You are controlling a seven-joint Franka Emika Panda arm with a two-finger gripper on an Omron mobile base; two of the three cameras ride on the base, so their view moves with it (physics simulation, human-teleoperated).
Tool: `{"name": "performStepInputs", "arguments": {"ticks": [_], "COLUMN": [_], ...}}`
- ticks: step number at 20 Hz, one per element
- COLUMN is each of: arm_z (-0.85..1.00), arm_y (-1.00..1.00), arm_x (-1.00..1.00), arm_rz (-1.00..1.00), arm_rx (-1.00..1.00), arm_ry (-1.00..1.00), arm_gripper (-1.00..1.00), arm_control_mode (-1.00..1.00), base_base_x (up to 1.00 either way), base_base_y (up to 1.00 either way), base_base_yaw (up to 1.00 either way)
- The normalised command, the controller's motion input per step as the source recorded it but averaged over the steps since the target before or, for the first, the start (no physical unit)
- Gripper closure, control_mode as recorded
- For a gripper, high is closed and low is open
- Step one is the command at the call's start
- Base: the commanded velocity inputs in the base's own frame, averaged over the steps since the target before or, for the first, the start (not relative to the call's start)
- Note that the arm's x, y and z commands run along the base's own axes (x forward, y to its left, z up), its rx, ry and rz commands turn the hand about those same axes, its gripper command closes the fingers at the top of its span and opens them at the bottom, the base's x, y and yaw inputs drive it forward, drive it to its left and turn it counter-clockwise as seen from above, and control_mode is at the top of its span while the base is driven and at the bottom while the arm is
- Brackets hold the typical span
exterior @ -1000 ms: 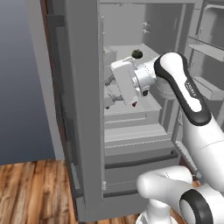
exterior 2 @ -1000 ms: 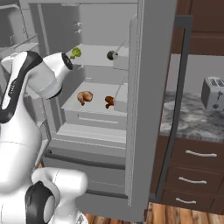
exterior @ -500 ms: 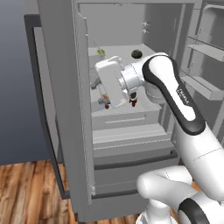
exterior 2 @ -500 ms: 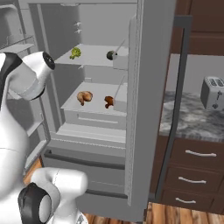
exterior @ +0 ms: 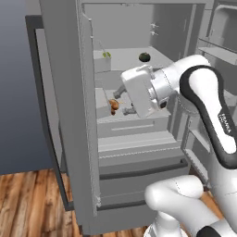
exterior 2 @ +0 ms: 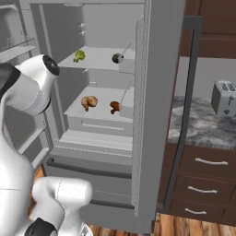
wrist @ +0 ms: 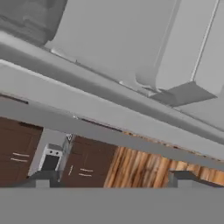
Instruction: Gather the broccoli and squash from the fridge and place them on a tray on the dining counter. Then gather the chicken drumsticks from the fridge and place them on the other tray.
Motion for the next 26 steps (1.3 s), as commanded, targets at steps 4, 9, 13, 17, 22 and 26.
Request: {"name": "performStepInputs", "arguments": {"ticks": [4, 9, 13, 17, 22, 26], "arm_z": [0.01, 0.00, -0.02, -0.35, -0.48, -0.45], "arm_y": [-0.84, -0.63, -0.69, -0.64, -0.52, -0.42], "arm_x": [-0.54, -0.56, -0.52, -0.28, -0.01, 0.00], "arm_rz": [-0.07, -0.10, -0.10, -0.10, -0.18, -0.21], "arm_rx": [-0.26, -0.39, -0.39, -0.35, -0.26, -0.18], "arm_ry": [-0.17, -0.19, -0.12, -0.03, -0.01, 0.00], "arm_gripper": [-1.00, -1.00, -1.00, -1.00, -1.00, -1.00], "arm_control_mode": [-1.00, -1.00, -1.00, -1.00, -1.00, -1.00], "base_base_x": [0.00, 0.00, 0.00, 0.00, 0.00, 0.00], "base_base_y": [0.00, 0.00, 0.00, 0.00, 0.00, 0.00], "base_base_yaw": [0.00, 0.00, 0.00, 0.00, 0.00, 0.00]}}
